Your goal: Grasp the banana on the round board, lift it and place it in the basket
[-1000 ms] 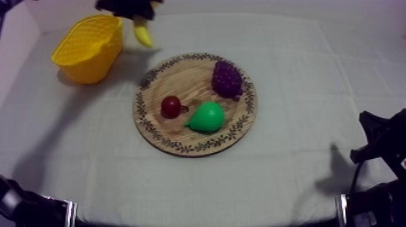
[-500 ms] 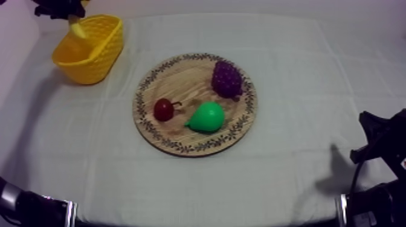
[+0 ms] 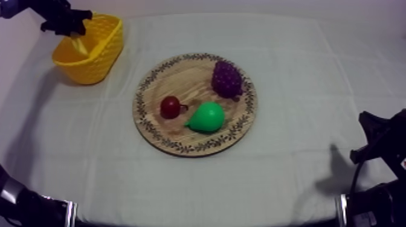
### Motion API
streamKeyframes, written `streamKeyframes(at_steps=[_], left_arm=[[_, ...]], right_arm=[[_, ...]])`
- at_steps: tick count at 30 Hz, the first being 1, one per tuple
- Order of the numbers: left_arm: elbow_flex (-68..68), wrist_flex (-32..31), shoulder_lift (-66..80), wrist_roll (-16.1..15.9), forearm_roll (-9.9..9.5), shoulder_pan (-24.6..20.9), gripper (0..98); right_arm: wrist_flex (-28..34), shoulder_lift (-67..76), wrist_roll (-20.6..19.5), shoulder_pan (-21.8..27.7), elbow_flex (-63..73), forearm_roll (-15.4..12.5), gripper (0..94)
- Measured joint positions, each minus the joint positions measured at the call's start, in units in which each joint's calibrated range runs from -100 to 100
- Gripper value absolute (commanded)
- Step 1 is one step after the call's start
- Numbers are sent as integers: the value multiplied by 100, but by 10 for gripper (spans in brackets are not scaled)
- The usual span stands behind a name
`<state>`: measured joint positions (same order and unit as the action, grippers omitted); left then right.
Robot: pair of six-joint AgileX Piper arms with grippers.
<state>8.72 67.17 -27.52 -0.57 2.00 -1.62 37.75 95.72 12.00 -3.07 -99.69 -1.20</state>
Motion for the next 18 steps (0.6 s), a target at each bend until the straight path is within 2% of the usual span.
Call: streamKeyframes(at_steps=[18], left_arm=[[500, -211, -1199, -77, 128, -15, 205]], right_arm=[[0, 0, 2, 0, 0, 0, 2]])
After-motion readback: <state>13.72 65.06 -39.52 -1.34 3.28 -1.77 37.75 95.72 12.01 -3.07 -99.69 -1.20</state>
